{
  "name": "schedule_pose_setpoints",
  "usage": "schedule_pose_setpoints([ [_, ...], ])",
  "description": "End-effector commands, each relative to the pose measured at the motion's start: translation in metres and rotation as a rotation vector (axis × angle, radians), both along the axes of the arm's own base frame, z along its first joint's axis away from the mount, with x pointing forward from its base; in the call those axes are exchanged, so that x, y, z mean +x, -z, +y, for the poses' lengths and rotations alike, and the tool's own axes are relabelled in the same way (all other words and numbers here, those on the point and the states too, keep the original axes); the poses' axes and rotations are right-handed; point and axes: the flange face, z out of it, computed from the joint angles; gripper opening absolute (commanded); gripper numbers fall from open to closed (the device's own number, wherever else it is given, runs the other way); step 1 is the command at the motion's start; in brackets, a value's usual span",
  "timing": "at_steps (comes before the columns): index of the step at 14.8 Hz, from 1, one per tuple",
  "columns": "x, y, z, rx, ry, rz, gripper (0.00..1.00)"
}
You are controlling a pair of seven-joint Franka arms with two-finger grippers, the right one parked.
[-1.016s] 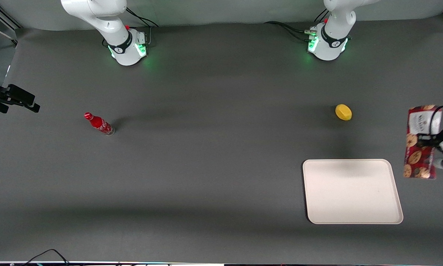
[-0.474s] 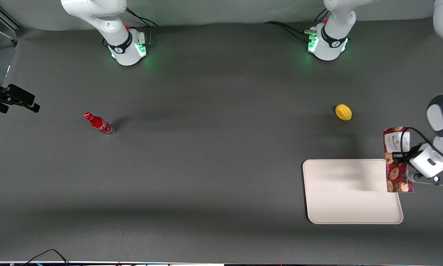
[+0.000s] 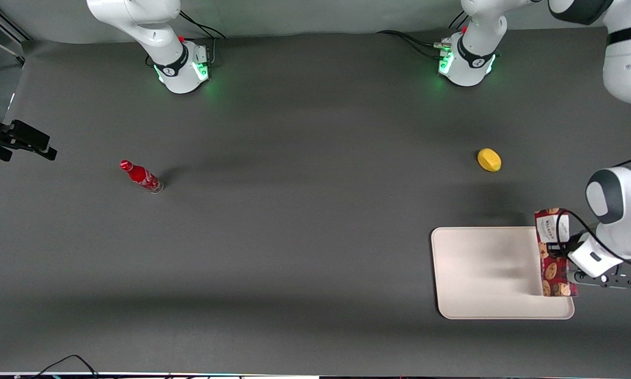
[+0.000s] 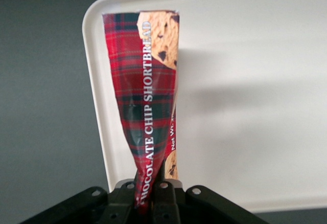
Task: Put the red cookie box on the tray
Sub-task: 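Lower the cookie box onto the tray and open the left gripper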
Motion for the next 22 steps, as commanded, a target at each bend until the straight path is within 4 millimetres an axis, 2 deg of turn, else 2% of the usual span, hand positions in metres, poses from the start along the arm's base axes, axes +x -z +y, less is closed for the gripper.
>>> schedule_pose_setpoints([
  [1, 0.012, 0.010, 0.000, 0.015, 0.005, -0.040, 0.00],
  [11, 0.018, 0.043, 0.001, 0.008, 0.006, -0.079, 0.00],
  [18, 0.021, 0.046, 0.003, 0.004, 0.000, -0.080, 0.00],
  [19, 0.022, 0.046, 0.004, 0.004, -0.002, -0.082, 0.20],
  [20, 0.021, 0.048, 0.005, -0.002, -0.008, -0.081, 0.92],
  [21, 0.022, 0.047, 0.006, -0.002, -0.009, -0.087, 0.91],
  [22, 0.022, 0.046, 0.007, 0.001, -0.009, -0.090, 1.00],
])
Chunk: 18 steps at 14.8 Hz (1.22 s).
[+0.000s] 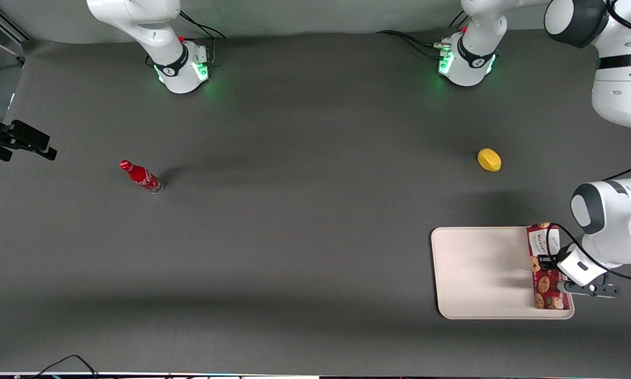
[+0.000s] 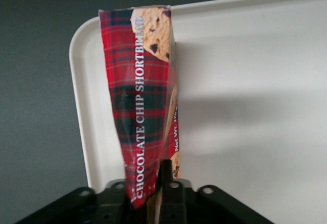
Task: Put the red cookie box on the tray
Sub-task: 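Lower the cookie box onto the tray and open the left gripper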
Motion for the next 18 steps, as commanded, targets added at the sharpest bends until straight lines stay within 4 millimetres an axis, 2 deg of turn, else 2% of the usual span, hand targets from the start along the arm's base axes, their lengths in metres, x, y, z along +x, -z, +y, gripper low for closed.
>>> schedule_pose_setpoints([
  [1, 0.008, -0.001, 0.003, 0.004, -0.009, -0.023, 1.00],
  [3, 0.009, -0.007, 0.004, 0.004, -0.015, -0.026, 1.00],
  [6, 0.014, -0.026, -0.002, 0.008, -0.011, -0.009, 1.00],
  [8, 0.015, -0.040, 0.003, 0.006, -0.016, 0.028, 1.00],
  [11, 0.015, -0.088, -0.013, -0.011, -0.002, 0.124, 1.00],
  [14, -0.003, -0.144, -0.019, 0.006, 0.007, 0.188, 1.00],
  [18, -0.038, -0.226, -0.040, 0.027, 0.024, 0.273, 1.00],
])
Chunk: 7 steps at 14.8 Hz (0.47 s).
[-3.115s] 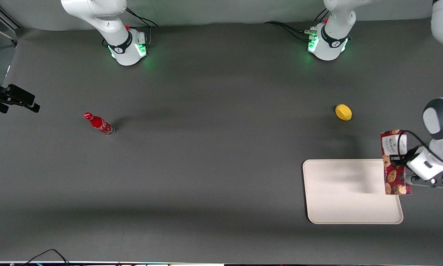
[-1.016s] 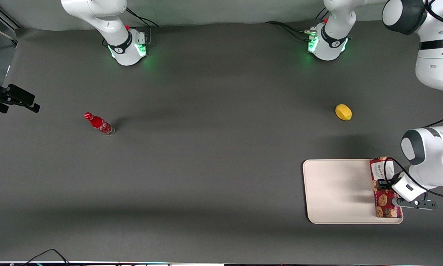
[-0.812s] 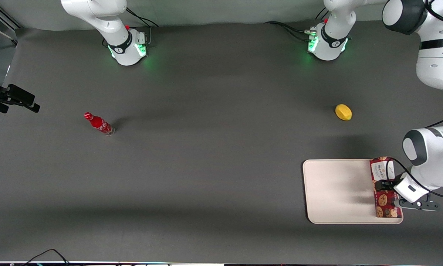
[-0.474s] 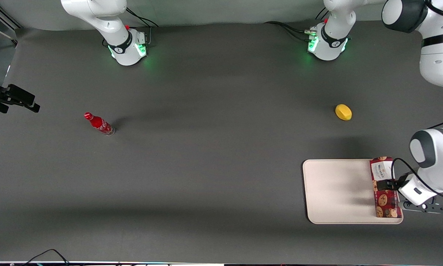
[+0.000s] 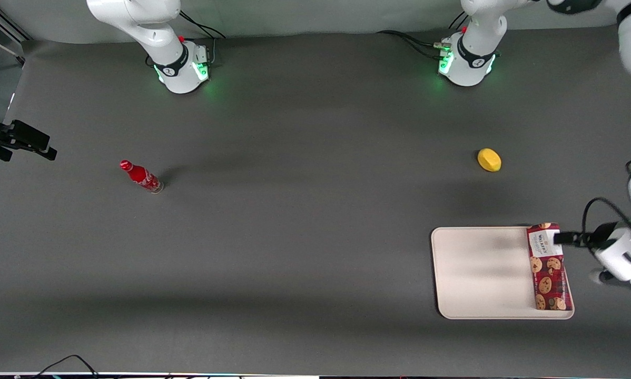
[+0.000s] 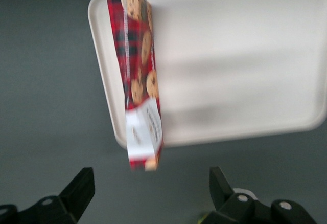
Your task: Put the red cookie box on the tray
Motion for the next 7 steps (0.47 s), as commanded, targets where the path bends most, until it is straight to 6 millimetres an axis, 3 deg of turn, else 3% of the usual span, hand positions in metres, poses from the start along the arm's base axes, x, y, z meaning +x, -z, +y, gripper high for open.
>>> schedule_pose_setpoints([
  [1, -0.036, -0.075, -0.026, 0.034, 0.024, 0.058, 1.00],
  [4, -0.066, -0.128, -0.046, 0.041, 0.034, 0.080, 1.00],
  [7, -0.107, -0.157, -0.074, 0.065, 0.044, 0.040, 1.00],
])
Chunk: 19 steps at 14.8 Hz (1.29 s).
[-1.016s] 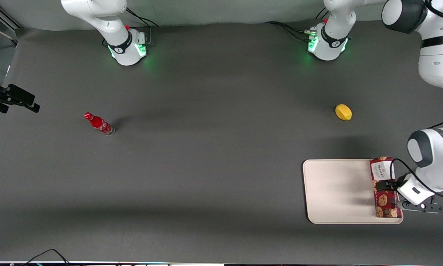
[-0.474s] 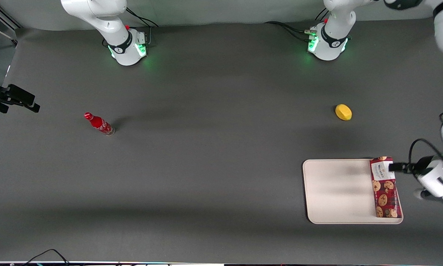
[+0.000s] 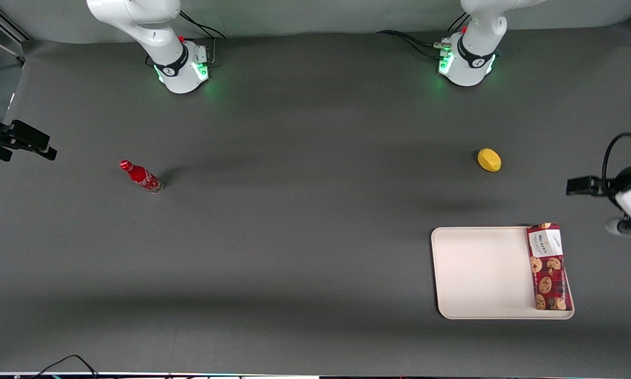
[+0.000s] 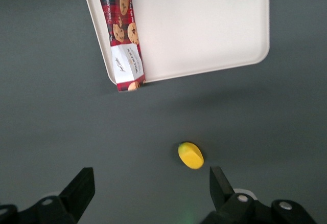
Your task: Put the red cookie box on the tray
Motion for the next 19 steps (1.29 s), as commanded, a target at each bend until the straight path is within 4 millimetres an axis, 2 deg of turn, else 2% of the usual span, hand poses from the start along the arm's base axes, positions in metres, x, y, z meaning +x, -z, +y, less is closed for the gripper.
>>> schedule_pose_setpoints([
  [1, -0.053, -0.024, -0.030, 0.035, -0.019, -0.031, 1.00],
  [2, -0.061, -0.027, -0.036, 0.042, -0.053, -0.037, 1.00],
  [4, -0.064, -0.032, -0.053, 0.052, -0.058, -0.043, 1.00],
  [6, -0.060, -0.035, -0.053, 0.048, -0.056, -0.058, 1.00],
  [9, -0.062, -0.056, -0.064, 0.035, -0.051, -0.089, 1.00],
  [12, -0.056, -0.065, -0.060, -0.018, -0.068, -0.108, 1.00],
  [16, -0.085, -0.089, -0.056, -0.014, -0.091, -0.091, 1.00],
  [19, -0.121, -0.097, -0.057, -0.013, -0.140, -0.099, 1.00],
])
